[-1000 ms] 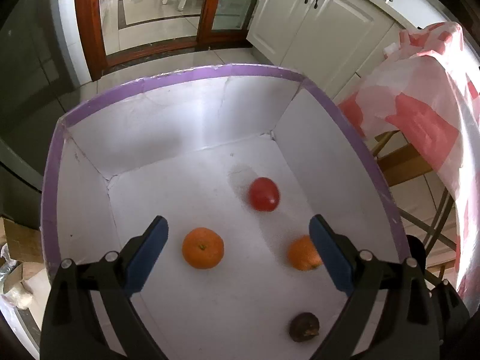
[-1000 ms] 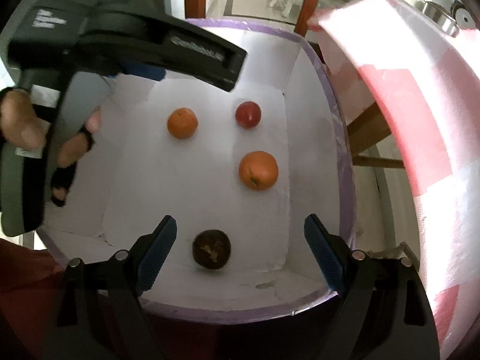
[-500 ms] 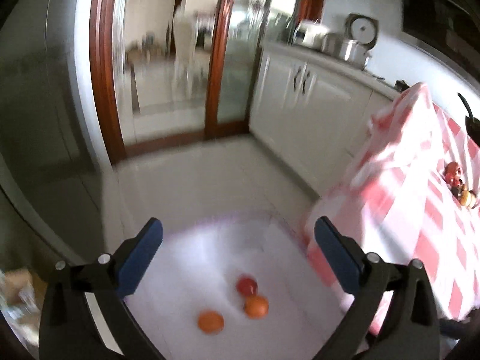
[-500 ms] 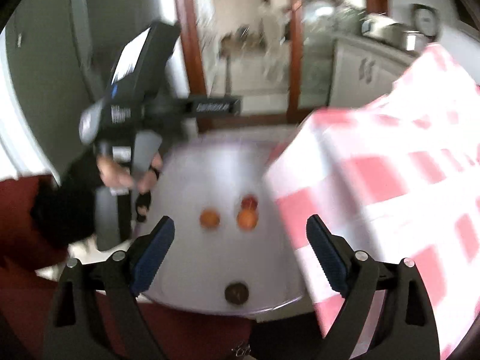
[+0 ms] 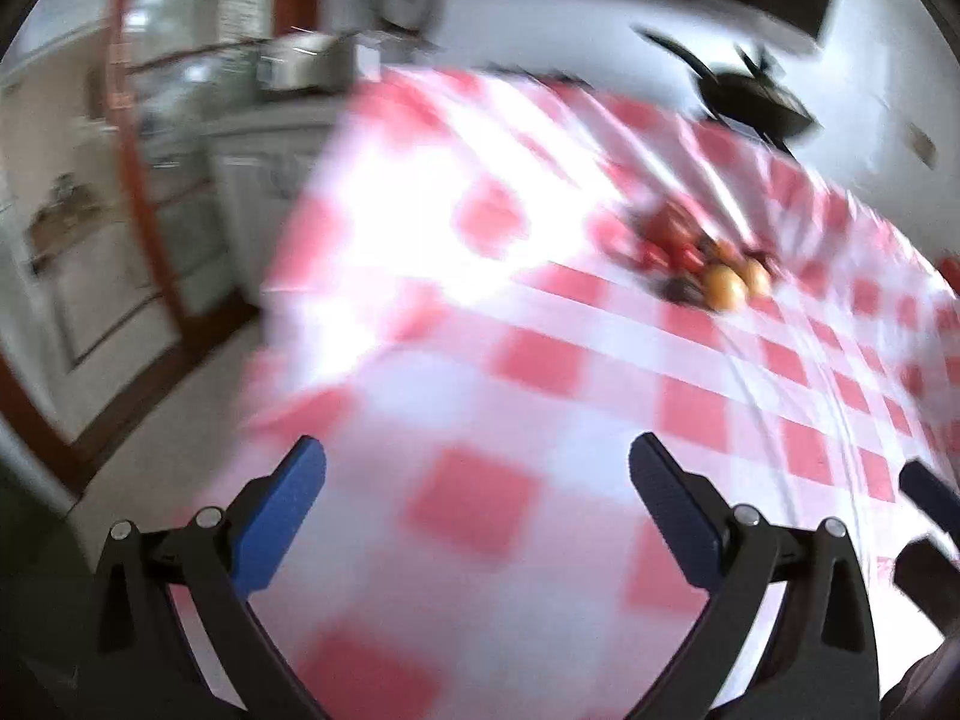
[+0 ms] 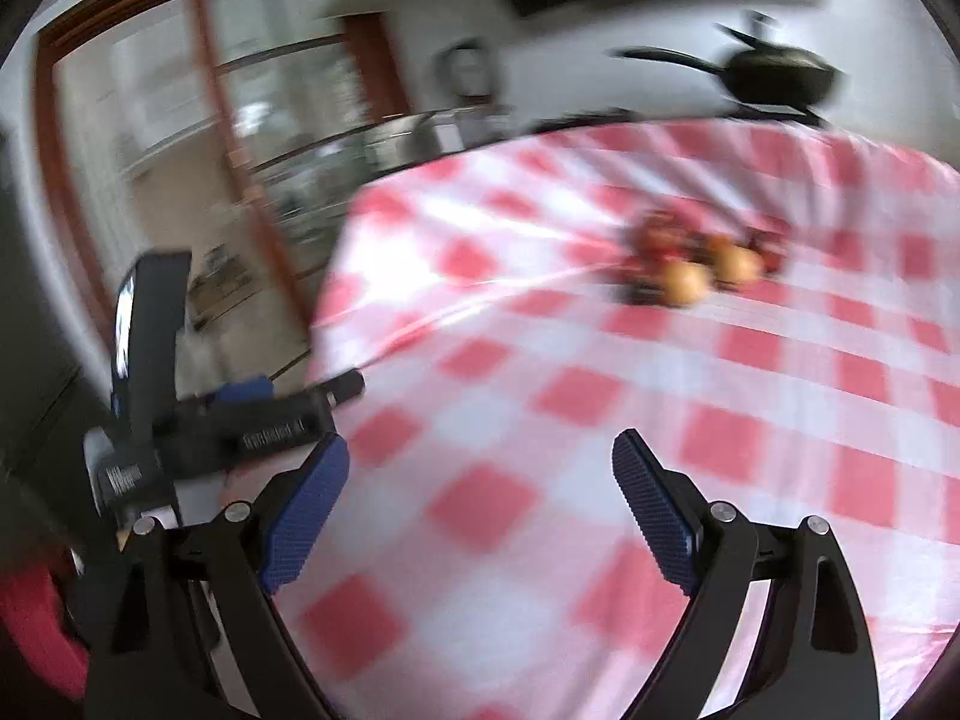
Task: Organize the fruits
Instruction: 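Move both open tools back over the fruit cluster, then grasp a large red apple with the right tool while the left tool grasps a dark fig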
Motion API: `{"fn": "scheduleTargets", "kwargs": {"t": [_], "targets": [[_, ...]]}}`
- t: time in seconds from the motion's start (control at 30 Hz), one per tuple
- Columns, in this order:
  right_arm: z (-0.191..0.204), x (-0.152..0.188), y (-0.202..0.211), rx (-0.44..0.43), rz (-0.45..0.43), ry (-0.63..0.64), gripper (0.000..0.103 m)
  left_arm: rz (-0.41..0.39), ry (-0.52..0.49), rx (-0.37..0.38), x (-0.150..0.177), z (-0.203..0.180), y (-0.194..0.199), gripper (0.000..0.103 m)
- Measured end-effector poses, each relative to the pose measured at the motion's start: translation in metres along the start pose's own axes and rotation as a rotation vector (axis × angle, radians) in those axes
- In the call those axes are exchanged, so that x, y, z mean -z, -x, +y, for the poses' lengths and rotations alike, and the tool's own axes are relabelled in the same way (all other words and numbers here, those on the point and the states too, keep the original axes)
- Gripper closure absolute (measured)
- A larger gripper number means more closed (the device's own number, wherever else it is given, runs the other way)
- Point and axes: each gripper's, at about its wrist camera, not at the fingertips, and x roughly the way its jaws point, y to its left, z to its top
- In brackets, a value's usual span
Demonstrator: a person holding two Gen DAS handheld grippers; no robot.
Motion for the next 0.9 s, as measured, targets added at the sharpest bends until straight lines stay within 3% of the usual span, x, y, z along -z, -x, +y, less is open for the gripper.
{"fn": "scheduleTargets", "kwargs": {"t": [0.2, 0.4, 0.57, 0.77, 0.9], "targets": [[-0.102, -0.02, -0.045, 0.194, 0.069, -0.18, 0.016, 0.138, -0.01, 0.179, -0.03, -0.073, -0.092, 0.001], [-0.18, -0.046, -0.092, 0.268, 0.096, -0.289, 0.016, 0.127, -0.047, 0.295, -0.049, -0.101, -0.118, 0.002], [-0.208, -0.076, -0.129, 0.258, 0.073, -0.303, 0.016, 0.134, 0.0, 0.37, -0.049, -0.096, -0.123, 0.002], [-0.234, -0.115, -0.175, 0.222, 0.046, -0.399, 0.016, 0.118, 0.06, 0.378, -0.048, -0.089, -0.123, 0.002], [-0.236, -0.136, -0.203, 0.211, 0.057, -0.391, 0.016, 0.109, 0.058, 0.382, -0.047, -0.088, -0.121, 0.002]]}}
